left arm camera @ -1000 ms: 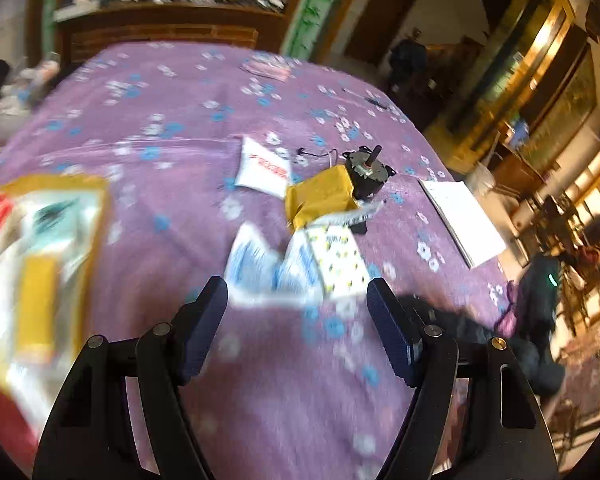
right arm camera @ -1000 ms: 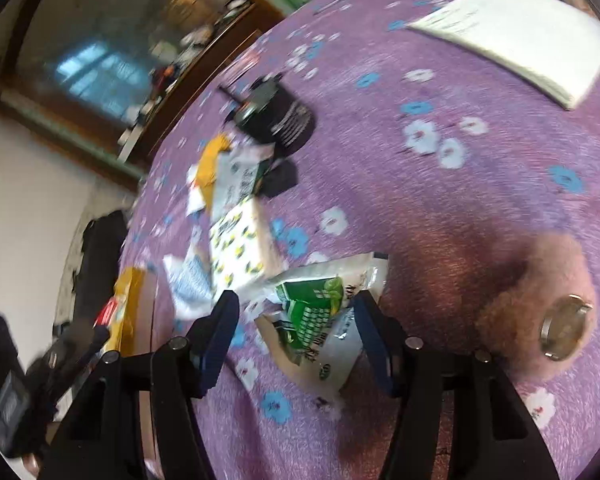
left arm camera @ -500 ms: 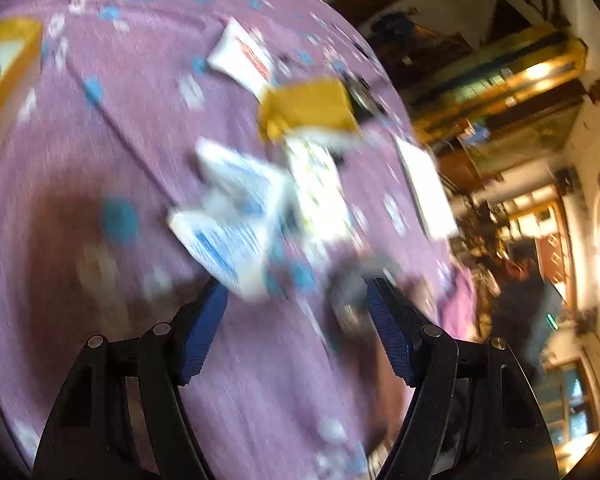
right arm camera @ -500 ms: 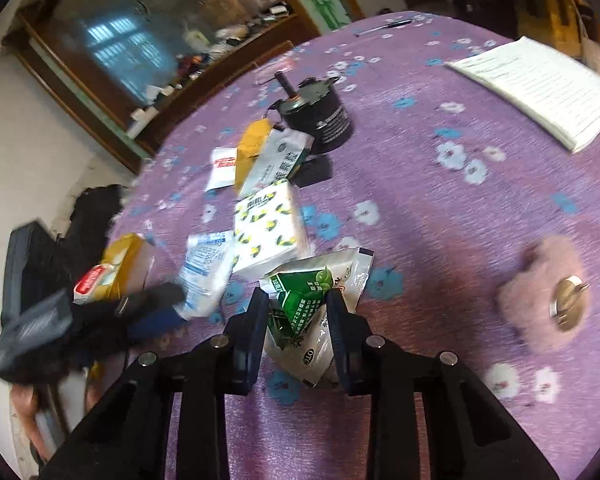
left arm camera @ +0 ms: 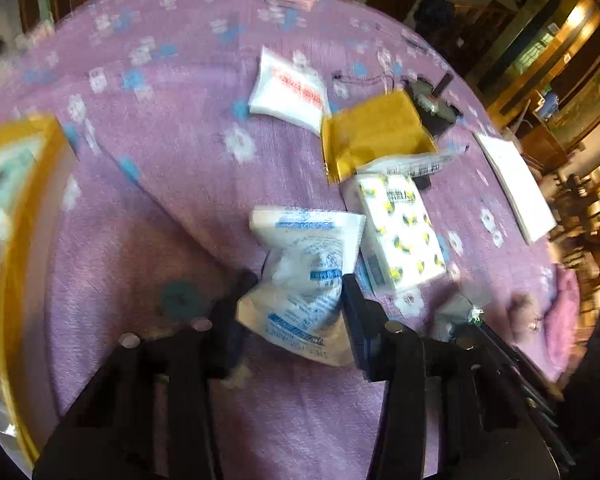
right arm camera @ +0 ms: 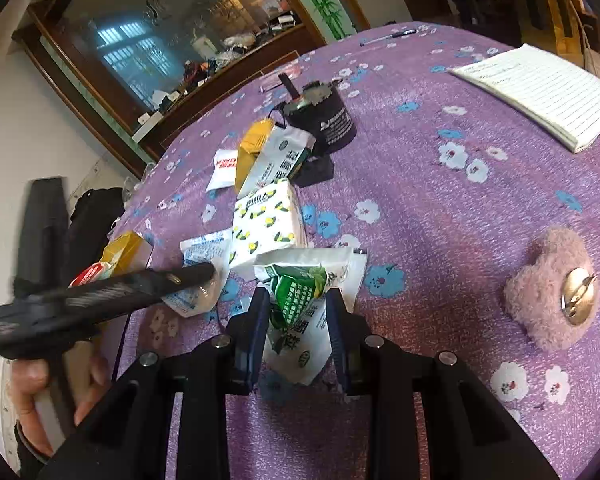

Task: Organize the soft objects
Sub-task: 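Grasp the green-printed bag with the right tool while the left grasps the desiccant sachet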

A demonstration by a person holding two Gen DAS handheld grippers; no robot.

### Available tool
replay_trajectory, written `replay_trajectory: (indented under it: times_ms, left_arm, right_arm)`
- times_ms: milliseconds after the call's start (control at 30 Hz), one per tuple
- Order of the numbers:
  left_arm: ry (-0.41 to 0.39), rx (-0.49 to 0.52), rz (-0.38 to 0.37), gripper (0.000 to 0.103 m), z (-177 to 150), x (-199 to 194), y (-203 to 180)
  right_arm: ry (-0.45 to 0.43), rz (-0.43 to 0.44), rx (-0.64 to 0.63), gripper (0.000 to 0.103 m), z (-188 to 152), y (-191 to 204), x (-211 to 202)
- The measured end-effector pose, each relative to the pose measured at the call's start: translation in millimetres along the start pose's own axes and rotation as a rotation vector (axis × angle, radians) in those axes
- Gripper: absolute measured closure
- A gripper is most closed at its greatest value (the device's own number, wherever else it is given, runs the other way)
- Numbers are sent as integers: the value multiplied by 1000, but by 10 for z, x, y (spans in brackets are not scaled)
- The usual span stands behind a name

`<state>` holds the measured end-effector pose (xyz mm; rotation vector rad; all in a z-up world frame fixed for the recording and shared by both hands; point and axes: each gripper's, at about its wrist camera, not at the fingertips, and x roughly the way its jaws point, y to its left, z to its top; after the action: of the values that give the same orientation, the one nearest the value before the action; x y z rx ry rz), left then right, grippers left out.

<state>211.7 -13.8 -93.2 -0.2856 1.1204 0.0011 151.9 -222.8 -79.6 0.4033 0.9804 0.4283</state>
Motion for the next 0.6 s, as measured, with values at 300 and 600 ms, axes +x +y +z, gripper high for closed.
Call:
replay_trajectory:
  times_ms: [300,600]
  left_arm:
    - [-61,-143,-141,71,-587,-539,377]
    - [-122,-235,-191,71,-1204,-1260,590]
  right_arm:
    - [-1,12,-70,89,-29,124,-2]
    - [7,-51,-144,91,-46,284,29]
